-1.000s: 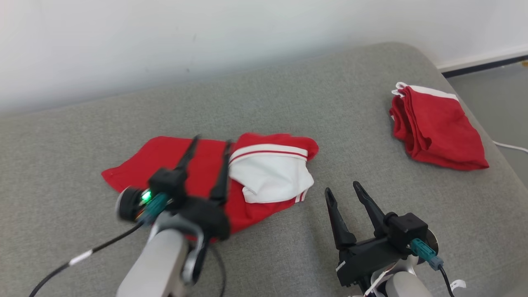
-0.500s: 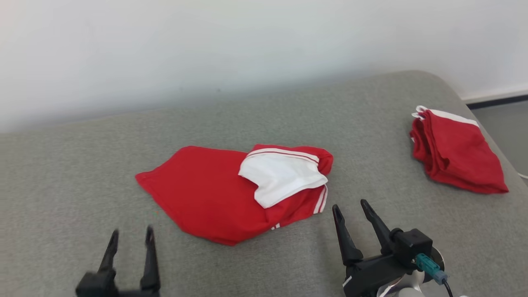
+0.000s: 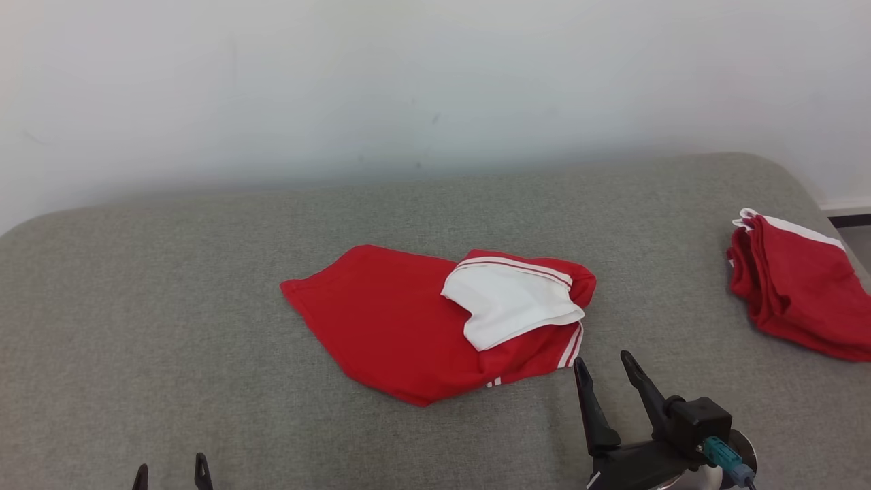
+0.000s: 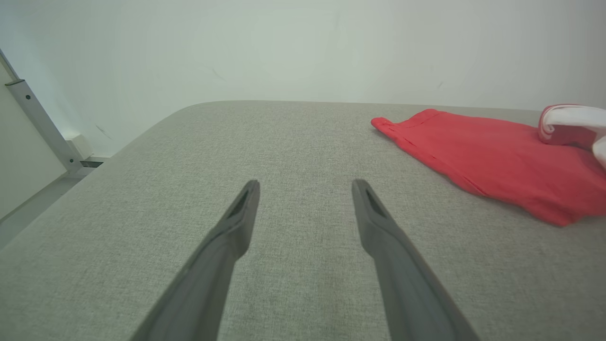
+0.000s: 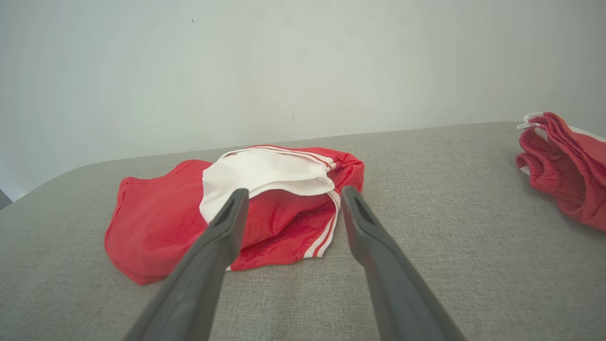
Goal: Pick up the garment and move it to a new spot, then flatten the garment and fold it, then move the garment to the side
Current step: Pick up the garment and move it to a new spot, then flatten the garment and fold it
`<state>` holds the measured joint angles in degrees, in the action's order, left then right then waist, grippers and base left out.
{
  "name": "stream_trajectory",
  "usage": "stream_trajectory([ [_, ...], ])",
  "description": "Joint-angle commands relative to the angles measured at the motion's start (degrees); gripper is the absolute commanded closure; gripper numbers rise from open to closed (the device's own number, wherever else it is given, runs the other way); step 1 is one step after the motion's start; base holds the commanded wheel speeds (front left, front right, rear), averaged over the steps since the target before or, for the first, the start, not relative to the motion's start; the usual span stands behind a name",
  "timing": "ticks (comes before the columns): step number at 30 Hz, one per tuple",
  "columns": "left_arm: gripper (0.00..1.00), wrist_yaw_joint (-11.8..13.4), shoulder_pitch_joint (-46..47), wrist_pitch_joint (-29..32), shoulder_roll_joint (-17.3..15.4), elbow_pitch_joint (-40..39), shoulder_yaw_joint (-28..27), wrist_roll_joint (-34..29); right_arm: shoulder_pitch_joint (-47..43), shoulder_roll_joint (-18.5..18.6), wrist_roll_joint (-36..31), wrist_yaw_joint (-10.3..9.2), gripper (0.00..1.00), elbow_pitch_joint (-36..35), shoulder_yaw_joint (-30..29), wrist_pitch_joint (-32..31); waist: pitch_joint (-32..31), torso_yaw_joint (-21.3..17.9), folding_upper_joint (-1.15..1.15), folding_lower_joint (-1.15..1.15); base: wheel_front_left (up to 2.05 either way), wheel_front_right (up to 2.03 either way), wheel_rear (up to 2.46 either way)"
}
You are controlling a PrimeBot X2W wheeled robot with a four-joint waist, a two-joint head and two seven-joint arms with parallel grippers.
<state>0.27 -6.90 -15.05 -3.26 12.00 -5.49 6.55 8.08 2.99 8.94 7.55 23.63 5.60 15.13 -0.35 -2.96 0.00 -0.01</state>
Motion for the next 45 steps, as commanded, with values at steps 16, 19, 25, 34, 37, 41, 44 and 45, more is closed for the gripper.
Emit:
stream_trajectory([
  [16,0.0,0.0,2.7,-0.2,0.4,0.8,5.6,3.1,10.5,2.8,-1.4,-0.14,0.0,4.1,8.5,0.0,6.9,6.6,0.0,0.01,0.0,0.0,0.0],
  [19,0.0,0.8,4.0,-0.2,0.4,1.0,6.5,4.3,14.2,3.4,-1.7,-0.14,0.0,7.5,9.6,0.0,8.4,8.2,0.0,0.01,0.0,0.0,0.0],
  [25,0.0,1.4,5.2,-0.2,0.4,1.3,8.2,5.5,19.8,3.5,-3.6,-0.14,0.0,14.2,11.0,0.0,10.3,10.5,0.0,0.01,0.0,0.0,0.0],
  [34,0.0,1.8,6.6,-0.2,0.4,1.0,9.0,6.0,22.8,2.7,-6.8,-0.14,0.97,19.9,7.7,0.0,11.2,11.2,0.0,0.01,0.0,0.0,0.0],
  [37,0.0,1.8,6.4,-0.2,0.4,0.8,9.4,6.2,22.2,2.4,-6.2,-0.14,1.0,18.3,6.3,0.0,11.0,10.8,0.0,0.01,0.0,0.0,0.0],
  [41,0.0,1.8,6.0,-0.2,0.4,0.7,9.7,6.4,21.8,2.5,-5.3,-0.14,1.0,15.3,5.1,0.0,10.4,10.2,0.0,0.01,0.0,0.0,0.0],
  [44,0.0,1.9,5.6,-0.2,0.4,0.8,10.2,6.8,22.6,3.2,-3.9,-0.14,1.0,10.8,4.7,0.0,9.8,9.6,0.0,0.01,0.0,0.0,0.0],
  [45,0.0,1.9,5.6,-0.2,0.4,0.8,10.4,6.8,23.3,3.5,-3.1,-0.14,1.0,9.3,4.6,0.0,9.6,9.4,0.0,0.01,0.0,0.0,0.0],
])
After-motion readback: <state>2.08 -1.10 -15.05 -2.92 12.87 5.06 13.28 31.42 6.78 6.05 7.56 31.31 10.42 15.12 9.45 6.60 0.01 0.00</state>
